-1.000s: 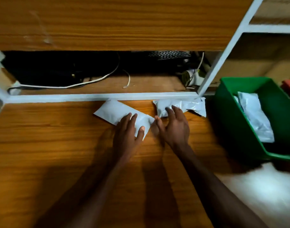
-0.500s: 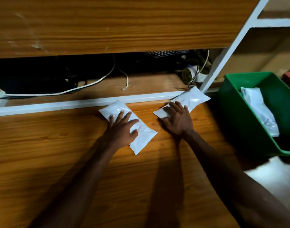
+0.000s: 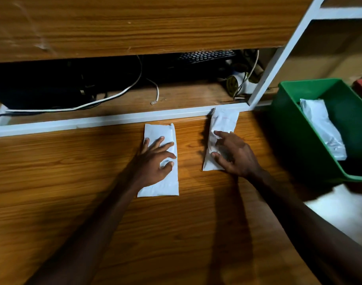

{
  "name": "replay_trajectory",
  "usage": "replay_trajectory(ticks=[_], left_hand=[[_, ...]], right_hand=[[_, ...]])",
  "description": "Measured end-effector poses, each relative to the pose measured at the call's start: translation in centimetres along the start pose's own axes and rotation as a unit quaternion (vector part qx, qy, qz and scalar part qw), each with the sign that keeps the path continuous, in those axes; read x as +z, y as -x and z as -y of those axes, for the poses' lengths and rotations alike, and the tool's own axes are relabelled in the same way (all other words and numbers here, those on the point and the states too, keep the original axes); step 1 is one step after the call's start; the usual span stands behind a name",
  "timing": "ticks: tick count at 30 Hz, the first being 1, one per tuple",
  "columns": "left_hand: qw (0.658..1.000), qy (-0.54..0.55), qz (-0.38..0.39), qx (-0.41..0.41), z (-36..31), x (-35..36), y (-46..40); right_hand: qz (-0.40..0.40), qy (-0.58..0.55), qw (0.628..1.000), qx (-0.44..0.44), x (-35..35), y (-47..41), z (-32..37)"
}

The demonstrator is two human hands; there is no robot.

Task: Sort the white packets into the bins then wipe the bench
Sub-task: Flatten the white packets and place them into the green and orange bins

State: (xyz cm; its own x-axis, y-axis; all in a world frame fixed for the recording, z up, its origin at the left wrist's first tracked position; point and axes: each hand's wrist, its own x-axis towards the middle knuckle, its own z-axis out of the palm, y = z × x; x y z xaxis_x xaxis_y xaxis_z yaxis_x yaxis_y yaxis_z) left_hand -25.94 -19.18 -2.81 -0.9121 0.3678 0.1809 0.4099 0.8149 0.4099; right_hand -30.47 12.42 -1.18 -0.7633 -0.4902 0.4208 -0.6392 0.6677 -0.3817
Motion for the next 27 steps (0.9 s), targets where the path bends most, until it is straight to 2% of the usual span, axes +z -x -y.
replay_trajectory(ticks=[2, 3, 6, 9, 14, 22, 27], left_hand=[[0.998, -0.003, -0.049, -0.043, -0.6, 0.1, -0.1], [0.995, -0.015, -0.061, -0.074, -0.7, 0.2, -0.3], [0.983, -0.060, -0.015, -0.173, -0.5, 1.2, -0.6], [0.969, -0.096, 0.030, -0.224, -0.3, 2.6, -0.6], [0.966, -0.110, 0.030, -0.231, -0.5, 3.4, -0.6], [0.982, -0.084, 0.009, -0.171, -2.8, 4.8, 0.6], [0.989, -0.053, -0.017, -0.136, -5.3, 5.4, 2.1]], right_hand=[[-0.020, 0.052, 0.998, 0.036, -0.1, -0.8, 1.0], [-0.010, 0.081, 0.993, 0.083, 0.0, -1.4, 1.5], [0.083, 0.119, 0.953, 0.265, 1.3, -3.0, 2.5], [0.138, 0.110, 0.929, 0.325, 3.5, -3.0, 2.4], [0.112, 0.107, 0.941, 0.301, 4.9, -2.0, 2.9], [0.084, 0.067, 0.960, 0.258, 4.1, 0.7, 4.1], [0.065, 0.046, 0.971, 0.227, 3.5, 5.3, 6.7]])
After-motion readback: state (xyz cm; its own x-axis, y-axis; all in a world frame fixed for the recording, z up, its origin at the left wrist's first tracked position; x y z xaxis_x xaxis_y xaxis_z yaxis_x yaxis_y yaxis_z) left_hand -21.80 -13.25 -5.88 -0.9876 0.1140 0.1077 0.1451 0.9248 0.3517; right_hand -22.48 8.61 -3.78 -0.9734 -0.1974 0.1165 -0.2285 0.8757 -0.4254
